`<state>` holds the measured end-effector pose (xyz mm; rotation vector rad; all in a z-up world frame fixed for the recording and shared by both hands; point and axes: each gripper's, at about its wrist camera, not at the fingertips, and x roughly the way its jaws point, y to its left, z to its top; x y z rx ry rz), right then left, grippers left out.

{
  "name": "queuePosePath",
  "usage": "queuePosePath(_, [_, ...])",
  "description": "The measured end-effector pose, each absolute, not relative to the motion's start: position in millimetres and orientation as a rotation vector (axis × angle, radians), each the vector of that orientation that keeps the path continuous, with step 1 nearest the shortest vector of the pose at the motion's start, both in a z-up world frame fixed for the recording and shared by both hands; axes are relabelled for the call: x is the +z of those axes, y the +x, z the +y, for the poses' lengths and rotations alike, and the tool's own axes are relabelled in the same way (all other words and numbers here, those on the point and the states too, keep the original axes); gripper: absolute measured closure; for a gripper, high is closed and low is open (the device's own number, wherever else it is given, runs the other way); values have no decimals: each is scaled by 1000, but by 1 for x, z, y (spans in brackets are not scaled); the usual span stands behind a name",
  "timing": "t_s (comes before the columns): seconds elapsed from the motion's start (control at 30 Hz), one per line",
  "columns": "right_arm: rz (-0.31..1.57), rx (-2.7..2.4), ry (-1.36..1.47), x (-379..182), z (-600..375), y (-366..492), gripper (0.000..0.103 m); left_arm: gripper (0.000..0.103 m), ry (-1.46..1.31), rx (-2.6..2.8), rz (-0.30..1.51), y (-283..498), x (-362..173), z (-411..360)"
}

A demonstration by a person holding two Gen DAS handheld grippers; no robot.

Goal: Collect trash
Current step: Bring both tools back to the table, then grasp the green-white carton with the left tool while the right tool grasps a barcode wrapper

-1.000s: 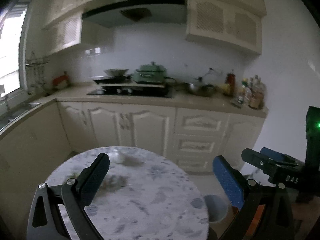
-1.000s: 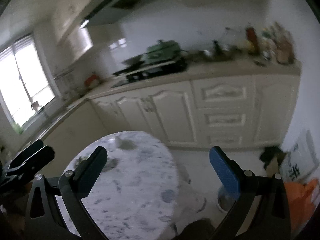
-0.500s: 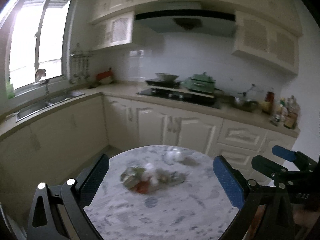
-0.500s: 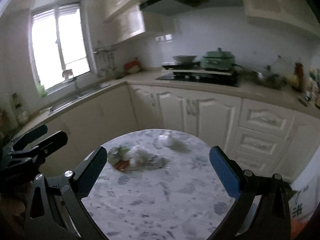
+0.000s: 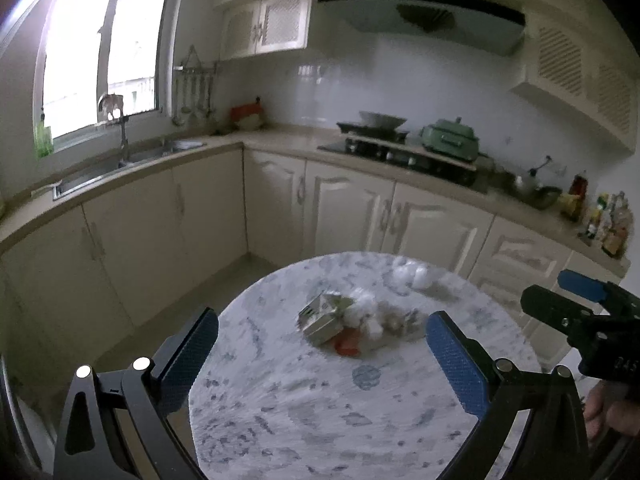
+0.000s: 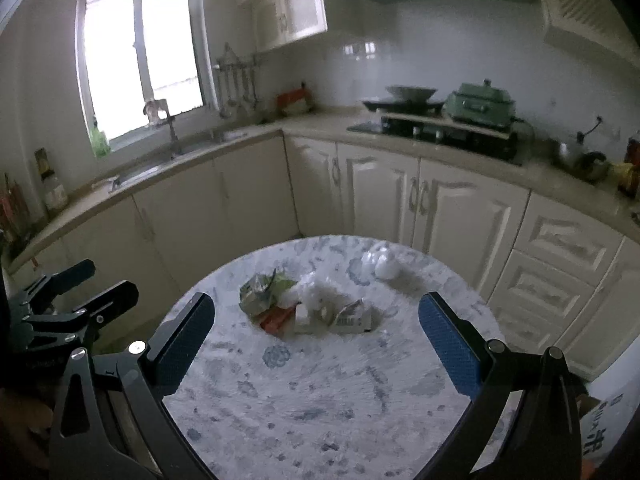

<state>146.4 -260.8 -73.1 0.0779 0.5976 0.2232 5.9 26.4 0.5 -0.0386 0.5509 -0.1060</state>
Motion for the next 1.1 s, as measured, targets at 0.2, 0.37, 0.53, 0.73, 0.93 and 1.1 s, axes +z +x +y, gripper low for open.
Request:
queuePosePath(0.2, [701, 213, 75, -116, -258, 192, 0, 1, -44, -95, 645, 70, -24, 41])
queuePosePath(0.37, [782, 171, 71, -155, -265, 233, 0, 1, -49, -91, 715, 125, -49, 40])
queuePosePath(0.53, [863, 133, 49, -194, -274, 271, 1, 1, -58, -91, 775, 185, -76, 31])
queuePosePath(0.73, [928, 105, 57, -227, -283, 301, 5, 1, -56, -98, 836, 245, -109, 22])
queuePosePath(0.93, [940, 106, 74, -241, -284, 322, 8, 4, -47, -102, 862, 289, -133, 12])
queuePosePath(1.1, [954, 106, 33, -255, -272, 326, 19, 32, -93, -129, 902, 315, -148, 15])
